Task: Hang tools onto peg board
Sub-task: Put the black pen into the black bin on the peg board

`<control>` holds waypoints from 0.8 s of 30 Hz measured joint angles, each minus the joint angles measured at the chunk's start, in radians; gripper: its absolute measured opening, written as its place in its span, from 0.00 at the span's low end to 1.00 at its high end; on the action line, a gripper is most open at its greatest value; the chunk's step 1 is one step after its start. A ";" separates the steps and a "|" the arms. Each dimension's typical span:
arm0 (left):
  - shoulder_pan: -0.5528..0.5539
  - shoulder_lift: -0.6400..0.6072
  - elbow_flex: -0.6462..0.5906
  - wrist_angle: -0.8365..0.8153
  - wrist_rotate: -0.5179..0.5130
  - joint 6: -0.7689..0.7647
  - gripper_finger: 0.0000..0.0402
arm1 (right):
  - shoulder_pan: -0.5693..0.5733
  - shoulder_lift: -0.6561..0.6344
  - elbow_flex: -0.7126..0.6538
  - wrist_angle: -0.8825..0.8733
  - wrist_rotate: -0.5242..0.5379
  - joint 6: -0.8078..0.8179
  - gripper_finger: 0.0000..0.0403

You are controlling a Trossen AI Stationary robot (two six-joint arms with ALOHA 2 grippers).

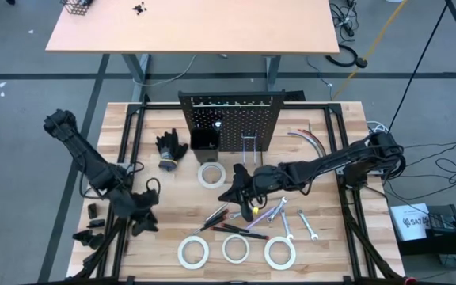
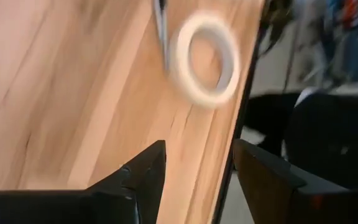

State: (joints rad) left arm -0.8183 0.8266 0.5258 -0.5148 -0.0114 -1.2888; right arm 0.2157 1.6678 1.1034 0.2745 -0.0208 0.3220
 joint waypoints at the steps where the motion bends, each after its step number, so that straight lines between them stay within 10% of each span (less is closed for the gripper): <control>1: -0.006 0.019 0.027 -0.055 0.026 -0.012 0.45 | 0.000 0.007 0.000 0.004 -0.001 0.003 0.00; 11: -0.092 0.260 0.127 -0.288 0.336 -0.031 0.39 | -0.007 0.032 0.000 0.008 -0.005 -0.002 0.00; 24: -0.206 0.459 0.124 -0.294 0.358 0.030 0.39 | -0.005 0.032 0.000 0.013 -0.011 -0.011 0.00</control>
State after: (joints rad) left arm -1.0243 1.2853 0.6496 -0.8084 0.3465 -1.2592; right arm 0.2108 1.7000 1.1032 0.2874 -0.0320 0.3107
